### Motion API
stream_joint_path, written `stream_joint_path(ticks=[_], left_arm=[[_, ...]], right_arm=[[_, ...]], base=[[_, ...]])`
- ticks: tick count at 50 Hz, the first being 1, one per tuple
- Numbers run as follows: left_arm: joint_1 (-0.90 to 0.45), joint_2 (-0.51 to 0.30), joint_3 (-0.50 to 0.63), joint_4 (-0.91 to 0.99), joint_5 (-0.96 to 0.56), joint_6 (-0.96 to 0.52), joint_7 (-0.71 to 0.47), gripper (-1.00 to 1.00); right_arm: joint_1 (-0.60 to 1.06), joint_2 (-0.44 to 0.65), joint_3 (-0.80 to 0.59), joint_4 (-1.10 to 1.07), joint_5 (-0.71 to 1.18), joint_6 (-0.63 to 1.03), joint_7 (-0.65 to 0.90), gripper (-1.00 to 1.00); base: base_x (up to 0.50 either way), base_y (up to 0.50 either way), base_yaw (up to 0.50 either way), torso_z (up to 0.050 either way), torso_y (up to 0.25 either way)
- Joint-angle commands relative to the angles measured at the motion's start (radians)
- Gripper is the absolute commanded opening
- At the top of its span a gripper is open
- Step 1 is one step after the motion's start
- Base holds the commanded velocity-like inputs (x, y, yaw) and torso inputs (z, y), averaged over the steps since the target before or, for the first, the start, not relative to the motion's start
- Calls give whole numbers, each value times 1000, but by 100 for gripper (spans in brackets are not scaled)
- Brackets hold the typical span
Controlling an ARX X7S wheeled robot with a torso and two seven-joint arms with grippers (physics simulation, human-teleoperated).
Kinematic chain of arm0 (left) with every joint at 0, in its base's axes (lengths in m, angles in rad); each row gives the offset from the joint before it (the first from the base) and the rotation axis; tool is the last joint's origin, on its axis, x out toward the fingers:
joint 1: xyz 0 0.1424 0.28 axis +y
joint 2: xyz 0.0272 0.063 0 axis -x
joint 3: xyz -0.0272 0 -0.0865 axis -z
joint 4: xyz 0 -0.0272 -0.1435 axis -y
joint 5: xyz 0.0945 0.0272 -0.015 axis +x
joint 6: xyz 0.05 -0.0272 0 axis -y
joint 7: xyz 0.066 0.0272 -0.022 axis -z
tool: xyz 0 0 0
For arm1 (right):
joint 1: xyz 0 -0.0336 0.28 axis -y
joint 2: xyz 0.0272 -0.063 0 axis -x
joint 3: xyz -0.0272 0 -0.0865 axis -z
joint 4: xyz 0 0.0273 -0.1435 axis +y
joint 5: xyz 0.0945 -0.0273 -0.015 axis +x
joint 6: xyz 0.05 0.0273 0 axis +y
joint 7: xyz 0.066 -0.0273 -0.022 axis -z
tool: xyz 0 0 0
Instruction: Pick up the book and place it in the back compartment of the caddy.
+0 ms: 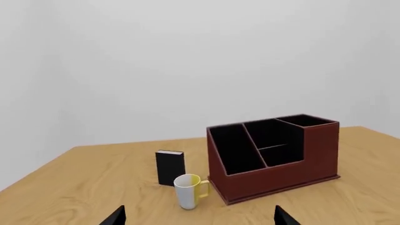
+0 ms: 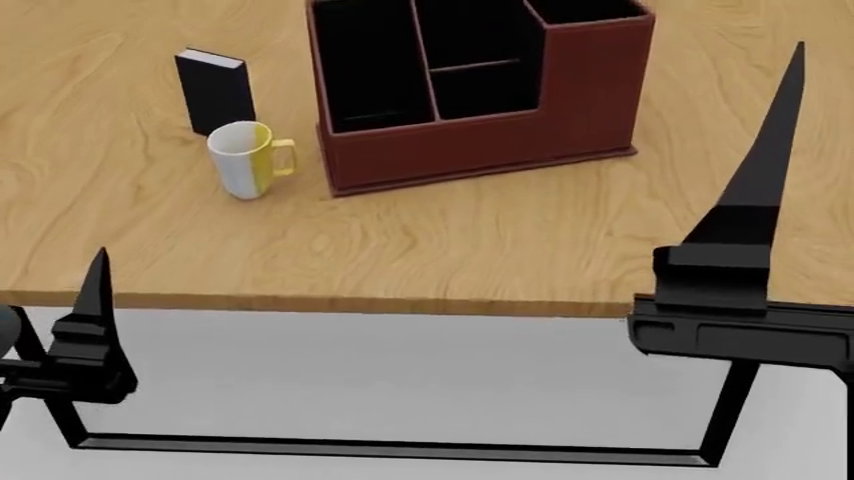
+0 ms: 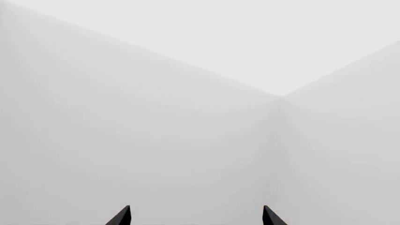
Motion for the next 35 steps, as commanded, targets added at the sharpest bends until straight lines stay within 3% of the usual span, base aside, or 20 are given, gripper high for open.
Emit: stream_joint_path(ticks=[1, 35], left_arm=[[1, -3, -3, -2, -4, 7, -3, 100], [6, -14, -15, -6, -17, 21, -13, 100]], right_arm=[[41, 4, -46, -1, 10, 9, 12, 100], [119, 36, -122, -3, 38, -17, 43, 100]], base=[[477, -121, 0, 0, 0], [490, -9, 0, 0, 2]])
